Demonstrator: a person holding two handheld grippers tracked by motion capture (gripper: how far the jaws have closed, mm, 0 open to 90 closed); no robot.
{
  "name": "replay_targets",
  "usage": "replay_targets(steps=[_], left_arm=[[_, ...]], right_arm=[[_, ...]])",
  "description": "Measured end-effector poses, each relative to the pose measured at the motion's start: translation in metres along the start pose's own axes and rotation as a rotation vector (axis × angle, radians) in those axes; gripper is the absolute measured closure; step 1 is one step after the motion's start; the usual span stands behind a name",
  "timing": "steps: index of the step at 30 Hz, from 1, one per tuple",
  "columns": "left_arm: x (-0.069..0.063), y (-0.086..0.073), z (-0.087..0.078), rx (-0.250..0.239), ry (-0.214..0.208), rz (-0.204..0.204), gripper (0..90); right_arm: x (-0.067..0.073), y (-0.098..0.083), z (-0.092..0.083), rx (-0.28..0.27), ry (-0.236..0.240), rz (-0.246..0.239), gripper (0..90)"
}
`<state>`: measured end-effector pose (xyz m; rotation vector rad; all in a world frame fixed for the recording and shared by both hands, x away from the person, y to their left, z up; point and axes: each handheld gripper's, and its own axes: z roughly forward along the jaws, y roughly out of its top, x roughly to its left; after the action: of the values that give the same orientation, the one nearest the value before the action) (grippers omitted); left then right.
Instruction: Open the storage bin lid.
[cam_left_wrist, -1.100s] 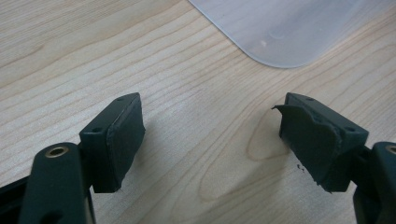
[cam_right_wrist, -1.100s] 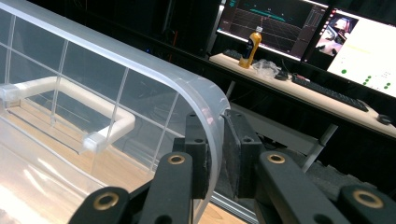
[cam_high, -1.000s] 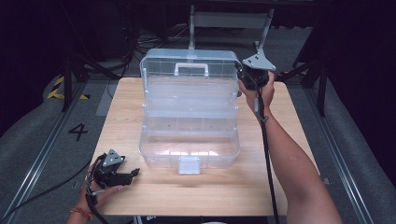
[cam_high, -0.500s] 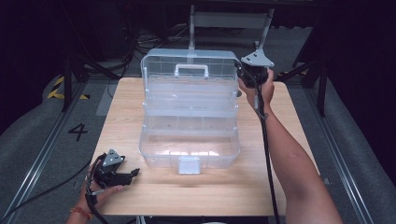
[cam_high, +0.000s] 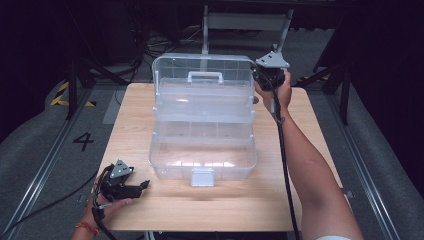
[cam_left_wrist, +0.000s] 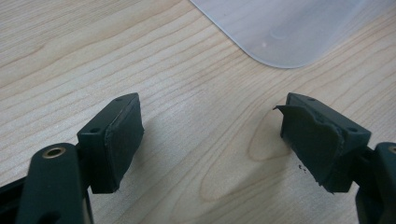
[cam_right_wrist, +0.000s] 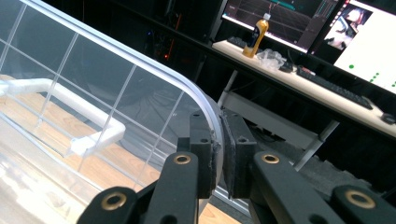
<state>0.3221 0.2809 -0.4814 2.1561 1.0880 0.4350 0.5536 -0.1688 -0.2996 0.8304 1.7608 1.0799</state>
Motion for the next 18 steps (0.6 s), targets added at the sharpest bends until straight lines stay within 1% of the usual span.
replay_targets(steps=[1,4,13,18], left_arm=[[0.0,0.0,0.0,0.001,-0.002,-0.001,21.5],[0.0,0.0,0.0,0.0,-0.001,0.0,21.5],[0.0,0.0,0.0,0.004,-0.009,-0.003,21.3],[0.001,0.0,0.0,0.003,-0.01,-0.004,21.3]], right_arm=[[-0.001,0.0,0.001,0.003,0.005,0.007,84.4],[-0.002,0.0,0.005,0.01,0.008,0.001,84.5],[-0.007,-0.003,0.016,0.031,0.037,0.018,84.4],[-0.005,-0.005,0.019,0.032,0.032,0.028,84.2]])
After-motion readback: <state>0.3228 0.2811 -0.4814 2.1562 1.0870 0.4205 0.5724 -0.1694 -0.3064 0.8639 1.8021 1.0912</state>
